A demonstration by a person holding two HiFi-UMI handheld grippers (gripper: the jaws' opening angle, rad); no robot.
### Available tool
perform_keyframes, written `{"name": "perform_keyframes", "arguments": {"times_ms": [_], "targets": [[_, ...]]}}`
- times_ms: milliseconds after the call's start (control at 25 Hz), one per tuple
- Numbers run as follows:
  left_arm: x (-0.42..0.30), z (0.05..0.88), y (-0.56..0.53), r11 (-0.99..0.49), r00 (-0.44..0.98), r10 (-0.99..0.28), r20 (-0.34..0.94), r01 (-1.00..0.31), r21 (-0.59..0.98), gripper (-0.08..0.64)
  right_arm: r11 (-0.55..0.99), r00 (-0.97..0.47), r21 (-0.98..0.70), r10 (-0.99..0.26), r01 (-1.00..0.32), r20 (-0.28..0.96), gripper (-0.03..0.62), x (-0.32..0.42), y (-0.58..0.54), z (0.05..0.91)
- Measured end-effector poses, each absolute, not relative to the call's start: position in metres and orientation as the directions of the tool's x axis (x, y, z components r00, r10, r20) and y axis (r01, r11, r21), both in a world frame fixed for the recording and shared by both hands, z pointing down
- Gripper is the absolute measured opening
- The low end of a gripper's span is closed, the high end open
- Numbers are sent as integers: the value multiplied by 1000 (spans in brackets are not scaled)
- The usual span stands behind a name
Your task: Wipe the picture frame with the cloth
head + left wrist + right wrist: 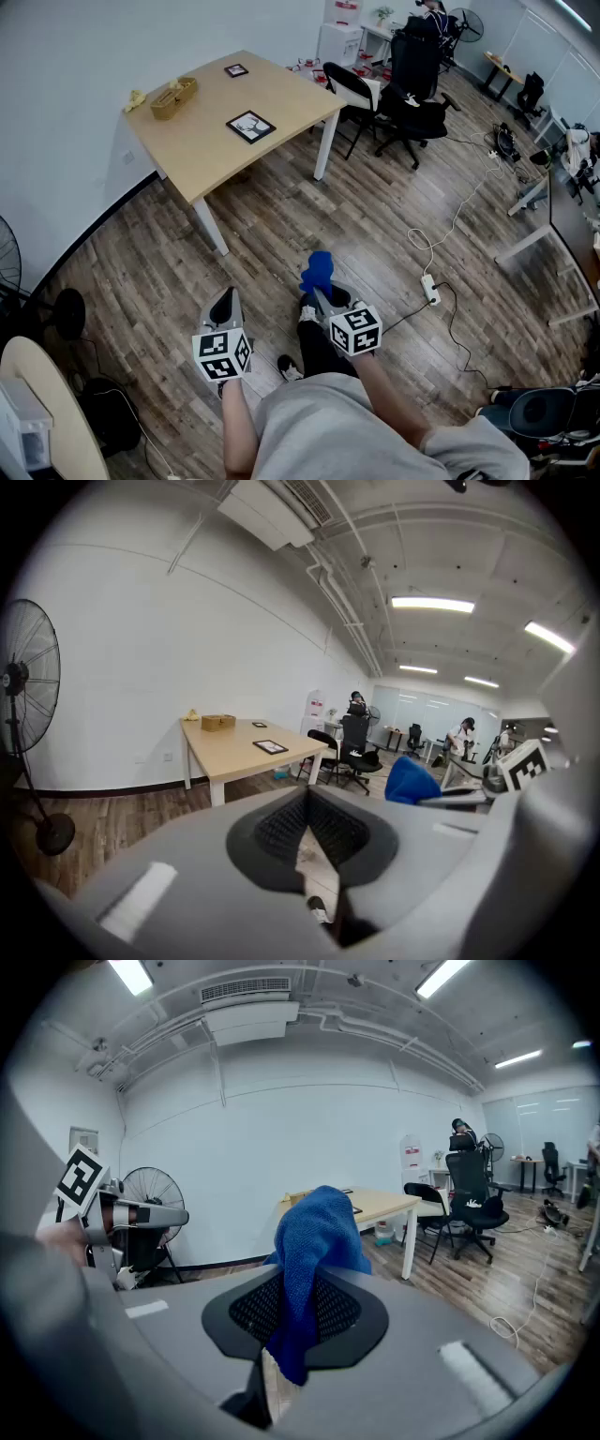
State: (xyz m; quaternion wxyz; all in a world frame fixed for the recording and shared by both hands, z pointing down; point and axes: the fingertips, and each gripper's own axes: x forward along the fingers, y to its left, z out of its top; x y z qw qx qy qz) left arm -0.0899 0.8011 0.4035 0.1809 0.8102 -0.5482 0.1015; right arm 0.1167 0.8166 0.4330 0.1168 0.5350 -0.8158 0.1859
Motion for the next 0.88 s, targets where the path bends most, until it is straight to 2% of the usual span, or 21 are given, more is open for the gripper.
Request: {"name": "perform_keyframes", "arguments": {"times_ms": [280, 440, 640, 880], "targets": [[-99, 407, 764, -353, 377, -857, 352, -926, 135, 52, 348, -384, -163, -832, -923, 400, 52, 108, 776, 440], [-100, 408, 730, -362, 378, -859, 344, -925, 114, 52, 327, -382, -205, -849, -923, 364, 52, 113, 739, 443], [-97, 407, 674, -408, 429, -835, 344, -903, 136, 52, 310, -388, -261, -854, -914, 346, 52, 118, 677, 447], [-100, 418, 580, -388, 417, -829, 373, -909, 155, 52, 300, -400, -303, -843, -905, 360, 52, 131, 592, 458]]}}
